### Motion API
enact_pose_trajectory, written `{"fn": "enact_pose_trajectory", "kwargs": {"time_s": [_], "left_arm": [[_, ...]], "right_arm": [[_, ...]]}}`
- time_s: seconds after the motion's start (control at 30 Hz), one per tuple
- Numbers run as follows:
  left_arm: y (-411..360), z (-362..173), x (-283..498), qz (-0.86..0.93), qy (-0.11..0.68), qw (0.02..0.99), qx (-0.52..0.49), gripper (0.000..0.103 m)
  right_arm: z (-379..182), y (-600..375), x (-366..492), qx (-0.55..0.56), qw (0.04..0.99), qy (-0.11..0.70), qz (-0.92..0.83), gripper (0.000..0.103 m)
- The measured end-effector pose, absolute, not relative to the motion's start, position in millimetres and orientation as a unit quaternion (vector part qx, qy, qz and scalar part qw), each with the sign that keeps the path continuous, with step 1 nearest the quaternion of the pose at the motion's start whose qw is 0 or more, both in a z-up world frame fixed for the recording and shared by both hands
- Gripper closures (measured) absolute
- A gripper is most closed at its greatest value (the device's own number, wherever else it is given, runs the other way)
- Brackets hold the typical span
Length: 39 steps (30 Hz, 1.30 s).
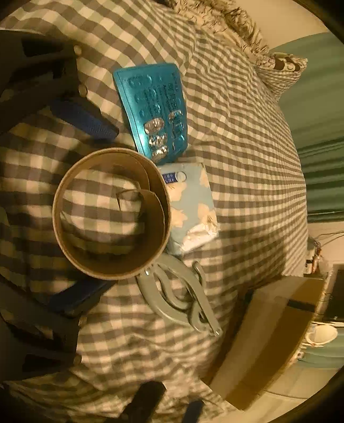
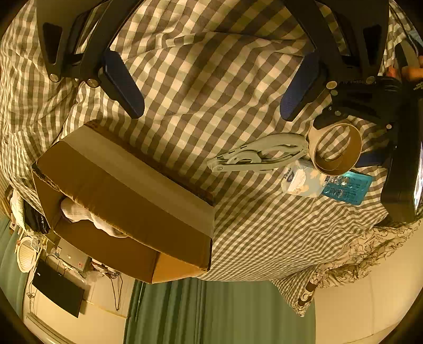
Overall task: Organize objects
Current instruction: 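Grasp the brown tape roll with the left tool while the right tool grasps the grey hanger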
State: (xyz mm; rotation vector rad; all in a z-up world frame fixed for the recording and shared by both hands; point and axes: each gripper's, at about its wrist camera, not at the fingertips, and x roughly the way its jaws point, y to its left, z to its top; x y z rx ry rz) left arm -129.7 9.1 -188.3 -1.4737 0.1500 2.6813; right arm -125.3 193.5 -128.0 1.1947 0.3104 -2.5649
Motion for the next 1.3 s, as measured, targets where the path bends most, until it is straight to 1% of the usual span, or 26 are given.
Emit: {"fn": "enact_pose_trajectory", "kwargs": {"time_s": [0.13, 0.2, 0.3, 0.4, 0.5, 0.6, 0.8, 0.97, 1.03, 1.23, 1.27, 1.3], "left_arm": [[5, -180, -126, 0.874, 0.032, 0.048, -0.482, 0.017], [1, -169, -120, 0.882, 0.024, 0.046, -0.469, 0.017], [0, -151, -114, 0.892, 0.038, 0.031, -0.45, 0.017], [-5, -137, -113, 0.9, 0.05, 0.013, -0.433, 0.017], [-14, -131, -116, 0.904, 0.06, -0.009, -0.424, 0.017], [-27, -132, -118, 0.903, 0.051, -0.022, -0.426, 0.017], [-43, -140, -125, 0.899, 0.026, -0.027, -0.436, 0.017], [-42, -146, -126, 0.897, 0.024, -0.025, -0.441, 0.017], [-43, -147, -125, 0.897, 0.021, -0.024, -0.441, 0.017], [-45, -146, -125, 0.897, 0.018, -0.018, -0.441, 0.017], [-45, -146, -124, 0.897, 0.017, -0.016, -0.441, 0.017], [-44, -145, -123, 0.897, 0.017, -0.015, -0.441, 0.017]], "right_arm": [[-126, 192, -125, 0.415, 0.15, 0.112, -0.89, 0.0], [-119, 188, -125, 0.409, 0.156, 0.128, -0.89, 0.0], [-108, 176, -127, 0.389, 0.18, 0.189, -0.883, 0.0], [-108, 158, -132, 0.376, 0.203, 0.252, -0.868, 0.0], [-126, 134, -139, 0.381, 0.227, 0.305, -0.843, 0.0], [-150, 111, -144, 0.379, 0.233, 0.356, -0.822, 0.0], [-179, 90, -160, 0.383, 0.239, 0.385, -0.805, 0.001], [-183, 87, -173, 0.397, 0.254, 0.367, -0.802, 0.001], [-185, 86, -177, 0.411, 0.263, 0.352, -0.799, 0.006], [-182, 83, -176, 0.432, 0.277, 0.332, -0.791, 0.025], [-180, 82, -174, 0.435, 0.277, 0.332, -0.79, 0.029], [-178, 82, -173, 0.438, 0.276, 0.332, -0.789, 0.036]]}}
